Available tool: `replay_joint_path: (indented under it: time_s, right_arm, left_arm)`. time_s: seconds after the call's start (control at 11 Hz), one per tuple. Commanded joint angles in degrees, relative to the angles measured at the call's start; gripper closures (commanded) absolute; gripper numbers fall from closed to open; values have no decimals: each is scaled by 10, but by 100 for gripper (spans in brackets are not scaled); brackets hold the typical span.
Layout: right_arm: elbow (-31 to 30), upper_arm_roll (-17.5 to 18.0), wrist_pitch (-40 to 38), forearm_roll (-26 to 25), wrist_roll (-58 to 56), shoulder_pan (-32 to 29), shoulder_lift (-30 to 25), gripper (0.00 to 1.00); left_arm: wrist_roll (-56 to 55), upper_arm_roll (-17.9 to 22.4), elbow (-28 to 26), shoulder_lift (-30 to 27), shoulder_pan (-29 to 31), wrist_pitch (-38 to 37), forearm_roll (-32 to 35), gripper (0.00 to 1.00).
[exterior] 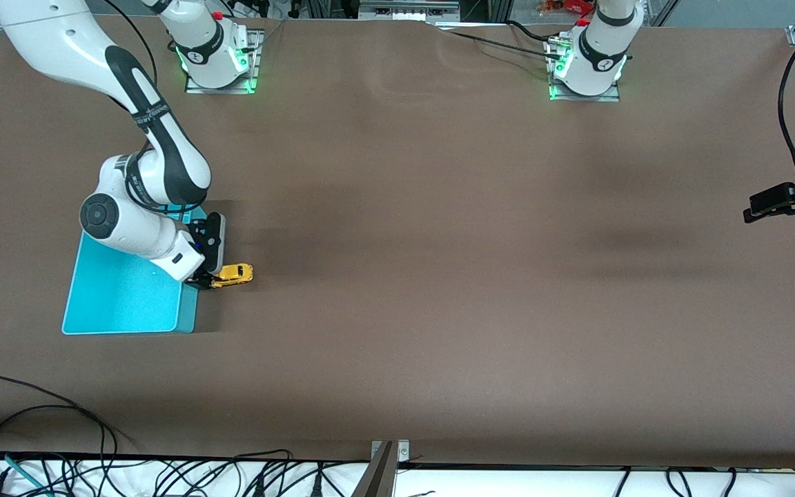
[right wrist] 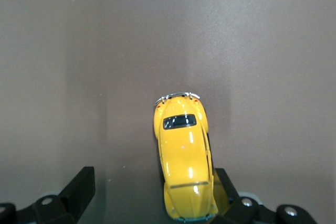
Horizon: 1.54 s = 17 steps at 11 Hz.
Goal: Wind up and store yellow beetle car
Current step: 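Close the right gripper around the yellow car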
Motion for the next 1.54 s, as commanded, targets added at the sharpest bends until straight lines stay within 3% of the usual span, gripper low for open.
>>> replay_joint_path:
  time_s: [0.0,0.27,0.36,0.45,0.54,0.63,0.72,0.82,1.45]
  right_arm:
    - [22,2,23,7,-16,0,27,0]
    - [34,2,42,4,-17,3,48,0]
    - [34,2,46,0,-17,3,55,8]
    - [34,2,51,0,-18,3,62,10]
    - [34,2,55,1,-20,3,62,20]
    - [34,2,54,1,-26,3,60,46]
    - [34,2,51,3,-24,3,53,79]
    - [34,3,40,4,-24,4,40,98]
    - [34,3,-137,12,-18,0,-67,100]
  left_arm:
    - [16,0,4,-1,4,-9,-15,0]
    - [17,0,3,1,4,-9,-16,0]
    - [17,0,4,1,4,-9,-16,0]
    - [17,0,4,1,4,-9,-16,0]
    - [17,0,4,1,4,-8,-16,0]
    - [17,0,4,1,4,-9,-16,0]
    - [17,0,4,1,4,-9,-16,0]
    - [17,0,4,1,4,-9,-16,0]
    - [17,0,5,1,5,-9,-16,0]
